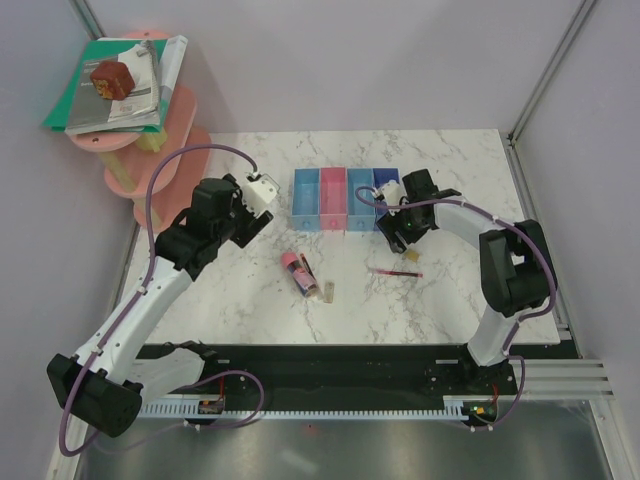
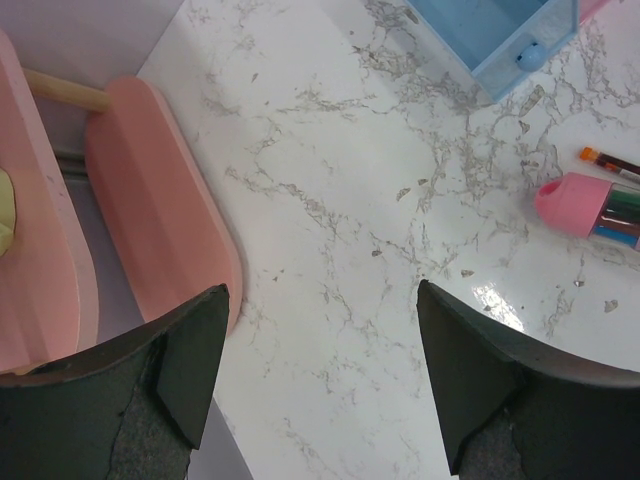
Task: Sort the stationery into containers
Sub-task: Pick up the stationery from the center of the board.
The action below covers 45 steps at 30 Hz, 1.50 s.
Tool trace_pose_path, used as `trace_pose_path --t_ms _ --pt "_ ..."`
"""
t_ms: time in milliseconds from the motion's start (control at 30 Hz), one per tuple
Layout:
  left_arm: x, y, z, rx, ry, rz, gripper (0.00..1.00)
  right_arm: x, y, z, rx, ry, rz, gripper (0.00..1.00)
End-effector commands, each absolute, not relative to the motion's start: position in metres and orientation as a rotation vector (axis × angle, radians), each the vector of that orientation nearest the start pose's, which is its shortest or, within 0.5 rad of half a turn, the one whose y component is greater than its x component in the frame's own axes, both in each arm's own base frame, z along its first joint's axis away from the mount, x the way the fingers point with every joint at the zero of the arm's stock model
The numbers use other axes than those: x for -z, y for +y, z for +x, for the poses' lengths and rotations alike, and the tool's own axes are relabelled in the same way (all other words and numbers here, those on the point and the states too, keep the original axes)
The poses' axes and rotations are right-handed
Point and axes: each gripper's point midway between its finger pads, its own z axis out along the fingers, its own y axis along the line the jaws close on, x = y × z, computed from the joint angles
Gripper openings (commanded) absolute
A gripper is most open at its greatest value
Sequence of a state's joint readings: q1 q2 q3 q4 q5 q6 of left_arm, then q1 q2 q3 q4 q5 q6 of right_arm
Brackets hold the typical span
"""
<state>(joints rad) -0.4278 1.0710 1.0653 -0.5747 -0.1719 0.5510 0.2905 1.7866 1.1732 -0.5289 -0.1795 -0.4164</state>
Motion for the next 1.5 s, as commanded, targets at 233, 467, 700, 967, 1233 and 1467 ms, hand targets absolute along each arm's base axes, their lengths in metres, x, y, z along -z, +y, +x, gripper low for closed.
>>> trace_pose_path --t_ms 233,467,700,967,1233,1467 --pt "-0.240 -0.094 0.314 -0.225 1.924 0.960 0.83 -0.054 0.132 0.384 -0.211 2.445 -0.924 0.78" --pt "-0.241 -0.094 0.313 -0.219 1.925 0.954 0.83 -0.060 0.138 0.398 -0.200 2.420 -0.887 0.70" --pt "-0.238 -0.095 0.309 -0.200 1.929 0.959 0.83 -0.075 0.133 0.386 -0.172 2.413 -0.908 0.33" --pt "-0.242 -0.115 0.298 -0.031 1.952 0.949 0.83 -0.129 0.123 0.351 -0.181 2.369 -0.956 0.32" --pt "-0.267 -0.181 0.273 0.459 1.918 0.965 0.83 -0.202 0.153 0.325 -0.421 2.209 -0.945 0.31" --pt "-0.296 -0.217 0.255 0.760 1.860 0.962 0.82 -0.264 0.204 0.292 -0.845 2.002 -0.951 0.32"
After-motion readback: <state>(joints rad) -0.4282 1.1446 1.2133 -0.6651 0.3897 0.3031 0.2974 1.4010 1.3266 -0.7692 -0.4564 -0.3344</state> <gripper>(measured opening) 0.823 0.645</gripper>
